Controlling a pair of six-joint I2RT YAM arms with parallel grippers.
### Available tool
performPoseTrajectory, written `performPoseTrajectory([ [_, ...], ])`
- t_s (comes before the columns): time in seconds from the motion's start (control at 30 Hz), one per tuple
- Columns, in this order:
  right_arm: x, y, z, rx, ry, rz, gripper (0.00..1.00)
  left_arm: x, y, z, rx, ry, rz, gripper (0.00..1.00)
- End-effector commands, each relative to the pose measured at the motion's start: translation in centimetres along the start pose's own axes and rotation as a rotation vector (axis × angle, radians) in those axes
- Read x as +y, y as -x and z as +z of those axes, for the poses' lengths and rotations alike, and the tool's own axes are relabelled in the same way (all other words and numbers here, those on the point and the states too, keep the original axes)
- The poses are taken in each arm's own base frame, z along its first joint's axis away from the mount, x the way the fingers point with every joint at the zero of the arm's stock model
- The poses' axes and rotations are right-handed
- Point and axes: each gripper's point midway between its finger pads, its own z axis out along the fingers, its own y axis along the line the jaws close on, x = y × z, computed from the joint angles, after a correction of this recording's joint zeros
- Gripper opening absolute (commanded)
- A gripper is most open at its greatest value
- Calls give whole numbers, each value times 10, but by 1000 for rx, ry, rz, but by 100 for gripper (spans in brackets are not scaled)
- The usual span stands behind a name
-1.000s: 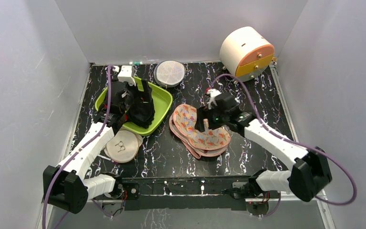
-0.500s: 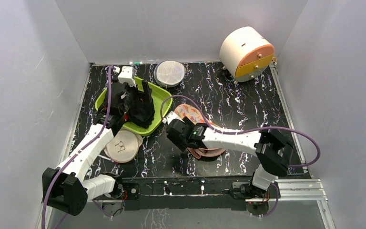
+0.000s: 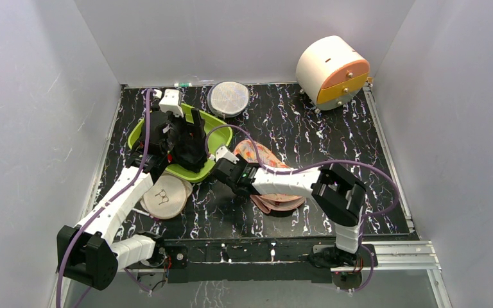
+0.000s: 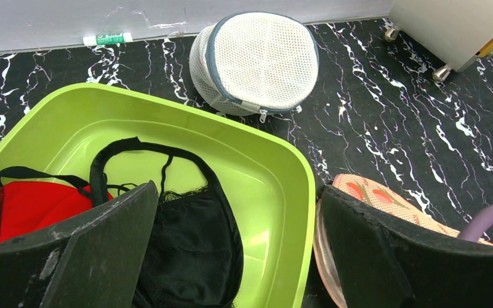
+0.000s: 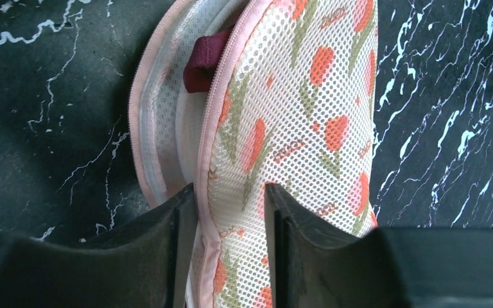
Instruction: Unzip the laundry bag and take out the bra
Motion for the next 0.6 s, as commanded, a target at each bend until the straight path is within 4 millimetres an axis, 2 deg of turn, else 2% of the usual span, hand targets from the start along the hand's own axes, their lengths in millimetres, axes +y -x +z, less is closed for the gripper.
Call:
performPoseTrajectory([
  [0.0, -13, 26, 0, -74, -87, 63, 36, 0, 13, -6, -51, -6, 8, 98],
  [0.13, -19, 32, -4, -85, -107, 73, 23, -1, 13, -5, -49, -8, 6, 98],
  [0.27, -36, 43, -24, -102, -125, 80, 1, 0, 13, -6, -50, -6, 6, 98],
  [0.43, -73, 38, -45, -121, -202, 98, 0, -2, 14, -6, -51, -16, 4, 98],
  [0.57, -109, 28, -38, -102, -222, 193, 0, -3, 13, -6, -49, -17, 2, 98],
])
